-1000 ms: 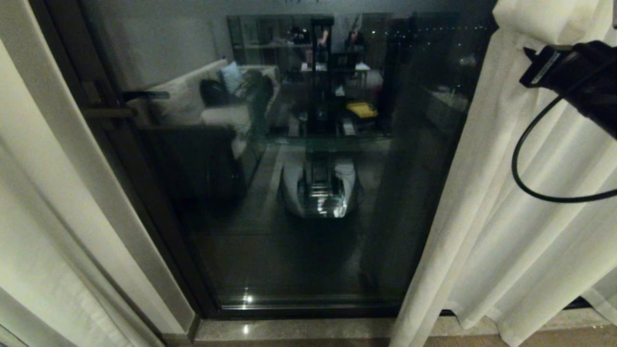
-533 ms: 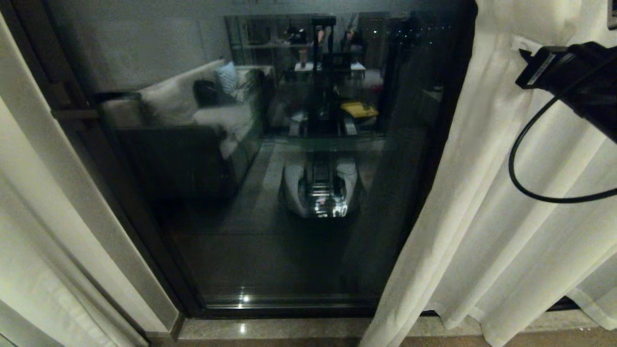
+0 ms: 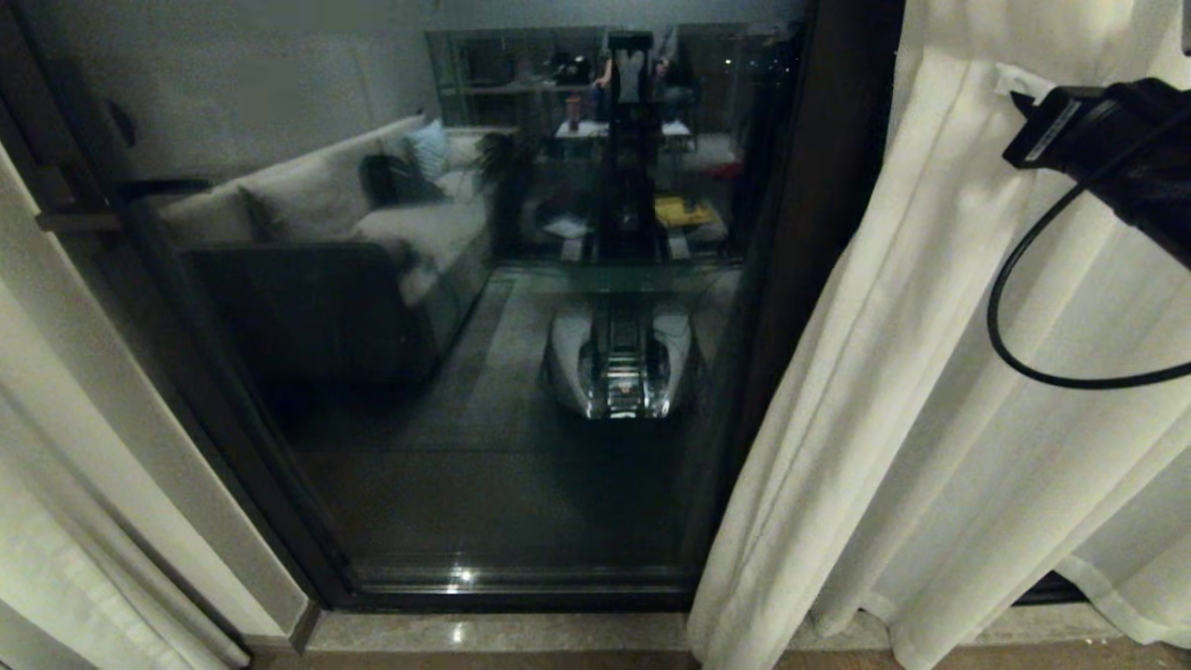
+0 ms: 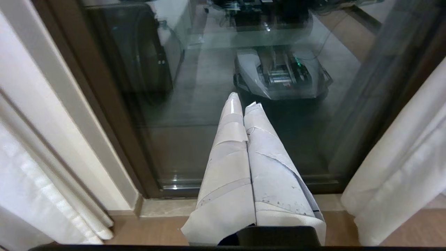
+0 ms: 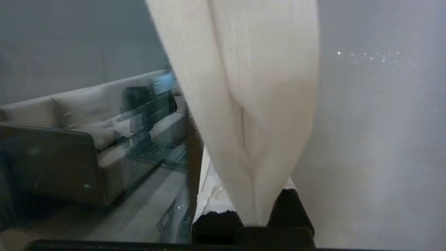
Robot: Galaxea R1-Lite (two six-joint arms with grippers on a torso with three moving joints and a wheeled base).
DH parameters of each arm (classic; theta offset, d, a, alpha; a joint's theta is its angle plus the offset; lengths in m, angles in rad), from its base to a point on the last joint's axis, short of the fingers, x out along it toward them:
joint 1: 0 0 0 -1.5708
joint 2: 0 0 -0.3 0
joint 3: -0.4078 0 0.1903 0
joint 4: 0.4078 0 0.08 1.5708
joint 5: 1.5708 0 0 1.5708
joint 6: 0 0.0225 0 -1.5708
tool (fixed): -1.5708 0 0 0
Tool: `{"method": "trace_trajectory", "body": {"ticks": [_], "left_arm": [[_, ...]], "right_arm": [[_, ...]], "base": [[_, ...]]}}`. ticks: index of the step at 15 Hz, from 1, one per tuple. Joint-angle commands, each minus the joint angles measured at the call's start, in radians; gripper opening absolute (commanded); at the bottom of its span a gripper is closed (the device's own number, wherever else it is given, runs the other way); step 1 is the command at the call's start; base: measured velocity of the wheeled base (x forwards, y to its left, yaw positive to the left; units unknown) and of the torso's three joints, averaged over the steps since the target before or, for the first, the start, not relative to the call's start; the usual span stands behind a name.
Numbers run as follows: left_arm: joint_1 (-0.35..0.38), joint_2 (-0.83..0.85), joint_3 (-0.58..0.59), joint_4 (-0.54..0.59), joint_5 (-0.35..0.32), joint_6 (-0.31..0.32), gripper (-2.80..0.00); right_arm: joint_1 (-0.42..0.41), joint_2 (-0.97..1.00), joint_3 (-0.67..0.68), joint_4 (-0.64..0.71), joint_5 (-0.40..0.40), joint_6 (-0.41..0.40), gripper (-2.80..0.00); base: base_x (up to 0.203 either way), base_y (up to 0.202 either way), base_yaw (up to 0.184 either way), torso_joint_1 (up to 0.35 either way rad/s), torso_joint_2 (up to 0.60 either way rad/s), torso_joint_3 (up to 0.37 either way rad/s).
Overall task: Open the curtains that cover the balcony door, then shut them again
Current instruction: Pull the inner curtains open on both sides
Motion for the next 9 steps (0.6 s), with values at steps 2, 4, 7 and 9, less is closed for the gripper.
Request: {"method": "trace_trajectory", "body": {"ticks": [2, 4, 7, 9], "left_arm": [[0.000, 0.000, 0.000, 0.000, 0.000, 0.001, -2.80], [0.000, 0.000, 0.000, 0.000, 0.000, 0.001, -2.80], [0.000, 0.000, 0.000, 0.000, 0.000, 0.001, -2.80], [0.000, 0.000, 0.000, 0.000, 0.000, 0.001, -2.80]], "right_arm": [[0.001, -0.001, 0.000, -0.007, 0.001, 0.001, -2.80], [0.001, -0.003, -0.002, -0.007, 0.001, 0.001, -2.80], [0.001, -0.003, -0.002, -0.007, 0.001, 0.001, -2.80], [0.001, -0.003, -0.002, -0.007, 0.001, 0.001, -2.80]], "base": [[0.000, -0.191, 0.003, 0.002, 0.00, 0.002], [0.000, -0.194, 0.005, 0.000, 0.00, 0.009], [0.000, -0.190, 0.002, 0.001, 0.00, 0.004], [0.000, -0.193, 0.002, 0.000, 0.00, 0.004]]}}
